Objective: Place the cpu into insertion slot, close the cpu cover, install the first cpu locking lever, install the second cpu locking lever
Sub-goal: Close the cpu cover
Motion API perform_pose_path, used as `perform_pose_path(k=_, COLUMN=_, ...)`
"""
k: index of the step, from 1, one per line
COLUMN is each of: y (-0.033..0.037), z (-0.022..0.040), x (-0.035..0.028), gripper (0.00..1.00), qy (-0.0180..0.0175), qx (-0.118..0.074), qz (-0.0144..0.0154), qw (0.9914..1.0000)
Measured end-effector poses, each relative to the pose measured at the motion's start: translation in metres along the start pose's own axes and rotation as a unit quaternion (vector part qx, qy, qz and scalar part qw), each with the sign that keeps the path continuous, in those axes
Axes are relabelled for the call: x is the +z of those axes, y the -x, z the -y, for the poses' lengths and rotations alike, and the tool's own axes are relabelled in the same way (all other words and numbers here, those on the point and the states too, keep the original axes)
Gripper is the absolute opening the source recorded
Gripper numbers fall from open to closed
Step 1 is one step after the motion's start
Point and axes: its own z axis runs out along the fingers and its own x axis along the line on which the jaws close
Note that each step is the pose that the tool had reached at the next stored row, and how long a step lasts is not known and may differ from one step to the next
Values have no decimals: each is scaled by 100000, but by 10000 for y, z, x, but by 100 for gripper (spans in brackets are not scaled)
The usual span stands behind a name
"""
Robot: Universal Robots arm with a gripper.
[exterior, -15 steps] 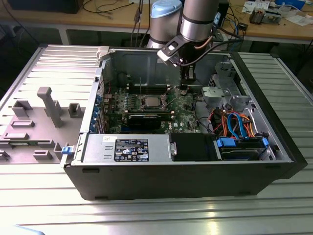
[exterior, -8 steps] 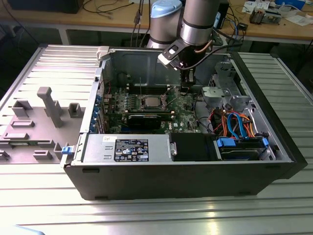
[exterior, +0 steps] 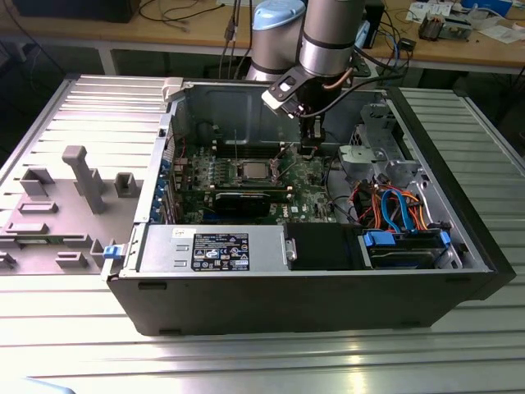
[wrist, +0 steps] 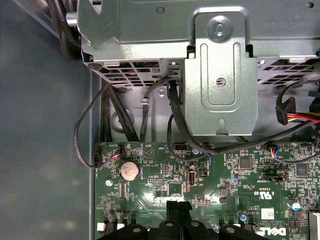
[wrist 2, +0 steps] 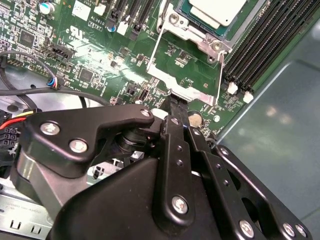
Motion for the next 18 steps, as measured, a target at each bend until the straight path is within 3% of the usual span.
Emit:
perform_pose_path(k=10, y=0, z=15, x=2, gripper=11, qy=1, qx=4, qz=1, qw=100000)
perform_pose_path(k=14, y=1, z=76, x=17, gripper=11, qy=-2, qx=-4, qz=5, qw=100000)
perform_pose_path(k=18, y=1, z=81, x=21, gripper=11, qy=-2, qx=1, qz=-1, qw=100000)
